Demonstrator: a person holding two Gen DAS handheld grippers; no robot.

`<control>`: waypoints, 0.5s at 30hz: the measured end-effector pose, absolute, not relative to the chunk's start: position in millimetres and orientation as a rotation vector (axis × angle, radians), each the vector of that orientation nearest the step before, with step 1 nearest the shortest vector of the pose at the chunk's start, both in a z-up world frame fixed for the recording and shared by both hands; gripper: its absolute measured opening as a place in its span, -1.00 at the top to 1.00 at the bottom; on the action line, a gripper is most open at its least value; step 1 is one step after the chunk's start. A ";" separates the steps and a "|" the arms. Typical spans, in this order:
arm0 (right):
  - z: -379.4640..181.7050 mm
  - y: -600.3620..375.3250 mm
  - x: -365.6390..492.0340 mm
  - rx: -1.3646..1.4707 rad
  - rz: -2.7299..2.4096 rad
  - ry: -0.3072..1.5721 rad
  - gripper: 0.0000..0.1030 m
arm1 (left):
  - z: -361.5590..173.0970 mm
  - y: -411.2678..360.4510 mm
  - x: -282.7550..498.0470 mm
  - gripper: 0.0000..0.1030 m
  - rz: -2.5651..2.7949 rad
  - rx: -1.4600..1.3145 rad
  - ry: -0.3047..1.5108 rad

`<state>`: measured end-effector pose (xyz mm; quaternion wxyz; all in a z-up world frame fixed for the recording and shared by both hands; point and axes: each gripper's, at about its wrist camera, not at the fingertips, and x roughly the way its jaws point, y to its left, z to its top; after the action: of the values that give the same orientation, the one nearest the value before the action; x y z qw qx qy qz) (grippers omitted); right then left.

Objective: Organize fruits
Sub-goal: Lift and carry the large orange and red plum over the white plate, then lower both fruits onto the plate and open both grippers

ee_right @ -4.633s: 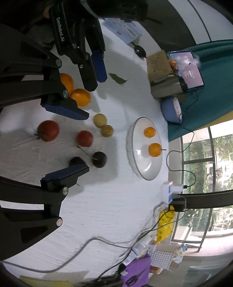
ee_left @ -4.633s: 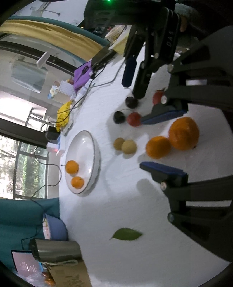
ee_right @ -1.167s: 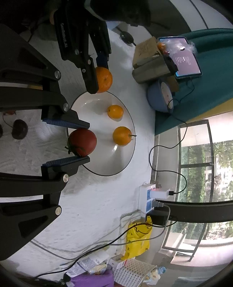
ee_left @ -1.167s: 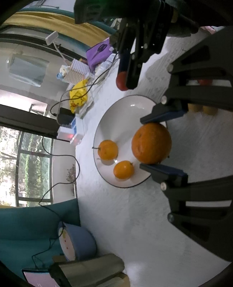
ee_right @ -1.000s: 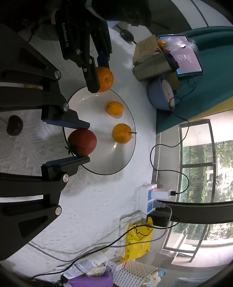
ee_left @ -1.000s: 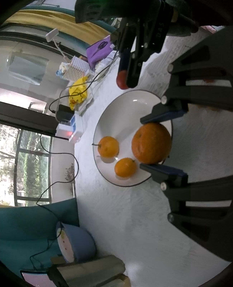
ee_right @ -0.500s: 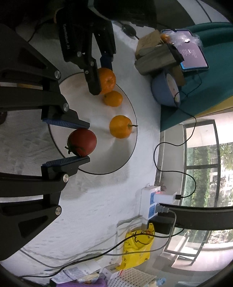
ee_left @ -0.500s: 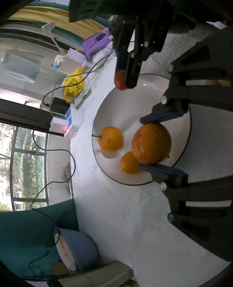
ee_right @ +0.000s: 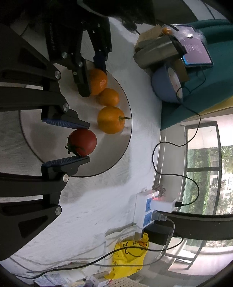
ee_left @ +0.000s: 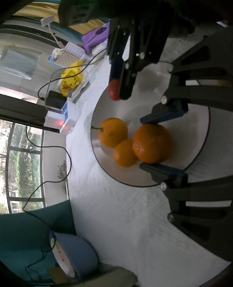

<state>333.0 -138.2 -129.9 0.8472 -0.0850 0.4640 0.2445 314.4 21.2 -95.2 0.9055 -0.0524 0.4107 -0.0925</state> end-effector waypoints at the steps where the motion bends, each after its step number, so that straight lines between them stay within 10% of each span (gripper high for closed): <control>1: -131.1 -137.1 335.4 -0.178 0.517 0.977 0.37 | -95.3 21.9 315.4 0.13 -0.193 -0.114 0.848; 15: -138.7 -129.8 349.0 -0.182 0.485 0.981 0.32 | -85.9 29.2 314.1 0.12 -0.193 -0.164 0.804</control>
<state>349.0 -129.8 -138.7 0.8501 -0.0862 0.4657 0.2304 314.1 29.2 -85.9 0.9125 -0.0796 0.3901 -0.0938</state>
